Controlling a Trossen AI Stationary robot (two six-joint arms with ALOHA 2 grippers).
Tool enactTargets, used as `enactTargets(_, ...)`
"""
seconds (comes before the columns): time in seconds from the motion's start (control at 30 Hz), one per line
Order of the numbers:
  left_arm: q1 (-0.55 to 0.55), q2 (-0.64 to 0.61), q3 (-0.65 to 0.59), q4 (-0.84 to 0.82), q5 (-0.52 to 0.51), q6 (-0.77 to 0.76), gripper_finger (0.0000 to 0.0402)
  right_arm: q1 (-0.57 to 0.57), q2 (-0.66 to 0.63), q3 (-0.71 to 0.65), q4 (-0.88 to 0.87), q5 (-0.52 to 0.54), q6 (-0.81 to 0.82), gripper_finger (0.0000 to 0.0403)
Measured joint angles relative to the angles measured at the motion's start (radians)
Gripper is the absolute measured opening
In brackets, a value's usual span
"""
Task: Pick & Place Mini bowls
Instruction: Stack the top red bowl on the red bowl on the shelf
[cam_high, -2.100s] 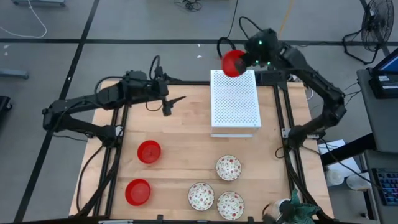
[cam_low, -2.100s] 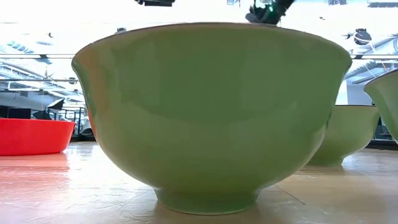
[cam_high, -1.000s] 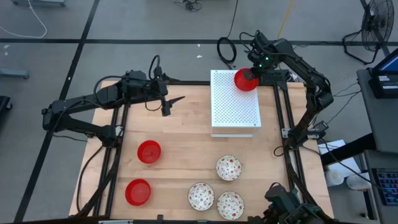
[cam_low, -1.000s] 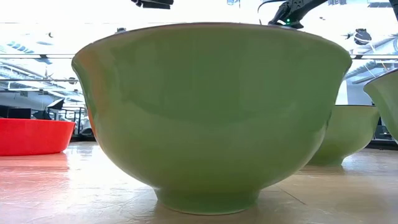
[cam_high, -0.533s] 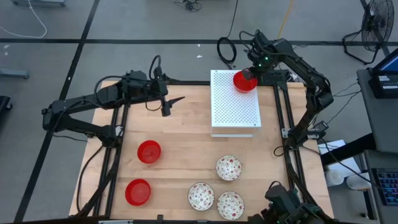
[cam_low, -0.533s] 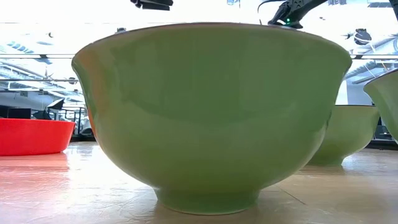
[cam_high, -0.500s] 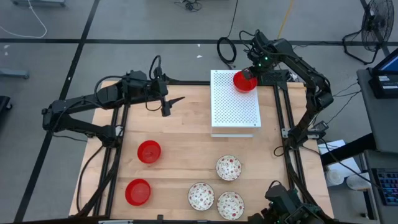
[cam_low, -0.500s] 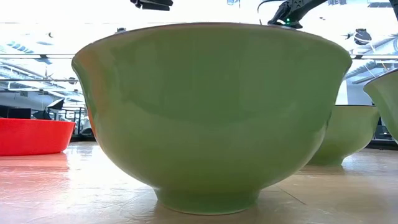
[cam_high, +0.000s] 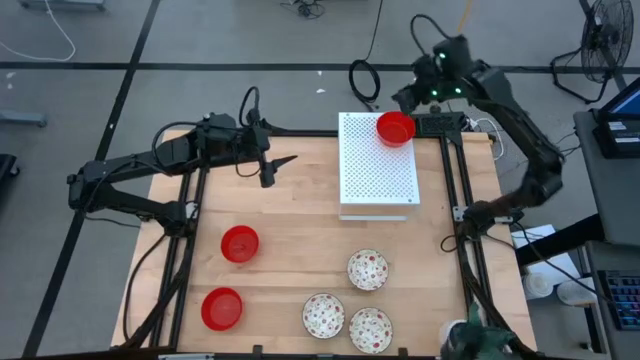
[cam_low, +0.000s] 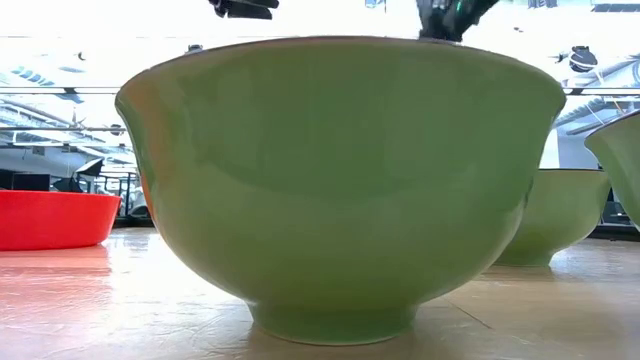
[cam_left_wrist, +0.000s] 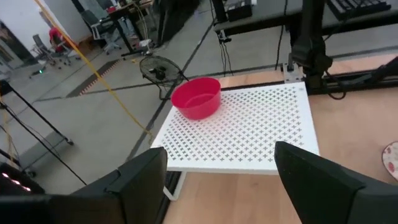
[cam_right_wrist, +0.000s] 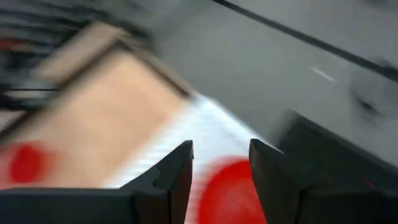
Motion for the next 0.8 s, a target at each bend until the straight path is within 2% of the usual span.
enactTargets(0.07, 0.000, 0.006, 0.000, 0.000, 0.000, -0.010, 0.0296, 0.062, -0.063, -0.046, 0.076, -0.108, 0.001, 0.0140)
enactTargets(0.13, 0.000, 0.007, 0.000, -0.008, 0.000, -0.037, 0.0296, 0.145, -0.131, -0.115, 0.158, -0.170, 0.001, 0.0137)
enactTargets(0.27, 0.000, 0.007, 0.000, -0.063, 0.000, -0.096, 0.0296, 0.348, -0.270, -0.314, 0.393, -0.191, 0.024, 0.0131)
enactTargets(0.47, -0.001, 0.008, 0.000, -0.210, 0.000, -0.216, 0.0296, 0.642, -0.432, -0.687, 0.885, -0.186, 0.034, 0.0130)
enactTargets(0.53, -0.007, 0.008, 0.000, -0.263, 0.000, -0.292, 0.0296, 0.726, -0.455, -0.801, 1.046, -0.145, 0.017, 0.0130)
enactTargets(0.63, -0.027, 0.012, 0.000, -0.373, -0.001, -0.418, 0.0296, 0.840, -0.460, -0.919, 1.188, -0.012, -0.051, 0.0130)
enactTargets(0.8, -0.063, 0.019, 0.000, -0.645, -0.026, -0.632, 0.0296, 0.994, -0.445, -0.983, 1.208, 0.259, -0.142, 0.0130)
